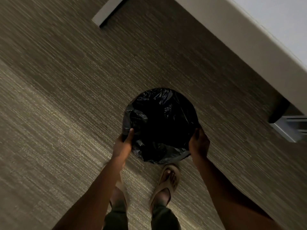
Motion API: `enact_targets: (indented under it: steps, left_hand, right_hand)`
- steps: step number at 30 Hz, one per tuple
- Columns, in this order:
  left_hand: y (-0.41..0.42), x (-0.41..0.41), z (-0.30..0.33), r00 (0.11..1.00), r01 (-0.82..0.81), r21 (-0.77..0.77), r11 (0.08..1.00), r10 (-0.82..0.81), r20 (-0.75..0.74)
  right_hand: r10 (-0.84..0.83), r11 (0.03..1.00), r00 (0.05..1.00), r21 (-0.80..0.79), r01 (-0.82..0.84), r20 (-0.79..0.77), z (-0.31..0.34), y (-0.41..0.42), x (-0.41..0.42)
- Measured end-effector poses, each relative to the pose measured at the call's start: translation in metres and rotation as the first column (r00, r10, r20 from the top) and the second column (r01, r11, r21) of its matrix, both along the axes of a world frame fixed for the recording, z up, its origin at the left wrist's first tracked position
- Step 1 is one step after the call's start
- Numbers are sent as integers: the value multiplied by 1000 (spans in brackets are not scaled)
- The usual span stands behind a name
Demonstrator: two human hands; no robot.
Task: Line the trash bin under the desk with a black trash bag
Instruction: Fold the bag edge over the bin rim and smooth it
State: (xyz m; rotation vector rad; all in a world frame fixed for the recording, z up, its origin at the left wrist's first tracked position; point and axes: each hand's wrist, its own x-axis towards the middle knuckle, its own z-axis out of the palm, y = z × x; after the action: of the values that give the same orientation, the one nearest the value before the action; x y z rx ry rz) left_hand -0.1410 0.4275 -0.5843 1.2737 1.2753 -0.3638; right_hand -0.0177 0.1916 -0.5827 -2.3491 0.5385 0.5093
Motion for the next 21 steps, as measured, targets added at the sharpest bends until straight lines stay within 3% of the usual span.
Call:
enact_targets:
  steps: [3,5,6,8,10,11,13,15,16,18,19,21]
  left_hand:
    - [9,-4,-5,998,-58,-138,989,54,-36]
    - [11,-6,-2,998,-65,-179,982,66,-2]
    - [12,-8,-1,999,-41,-114,993,43,18]
    - [9,-9,3,997,64,208,976,-71,26]
    - [3,-4,18,962,207,574,792,-271,28]
    - [-1,0,24,894,285,711,643,-446,44]
    - [-15,7,29,576,408,851,330,-816,41]
    - [-33,9,27,230,528,847,59,-970,-76]
    - [-38,10,25,114,611,790,-57,-981,-159]
    - [-40,10,18,-23,751,615,-239,-941,-337]
    - [-36,10,14,-42,796,536,-280,-910,-413]
    - [-26,10,8,-23,855,437,-278,-863,-504]
  right_hand:
    - [-140,970,971,168,174,-195,-6,-9,4]
    - [-286,874,895,290,391,-343,-8,-12,12]
    - [-320,855,870,281,436,-374,-8,-14,15]
    - [-252,940,919,147,307,-303,-8,-19,21]
    - [-213,977,975,-43,210,-70,-6,-23,24]
    - [-218,972,974,-74,222,58,0,-21,24]
    - [-123,987,974,-80,141,192,6,-13,22]
    - [47,999,989,-29,-44,142,7,-2,16]
    - [112,994,990,-2,-113,86,7,3,14]
    - [146,989,989,6,-146,-17,3,5,11]
    - [122,992,989,-11,-123,-84,1,3,12]
    - [52,998,969,-19,-58,-243,-5,-4,13]
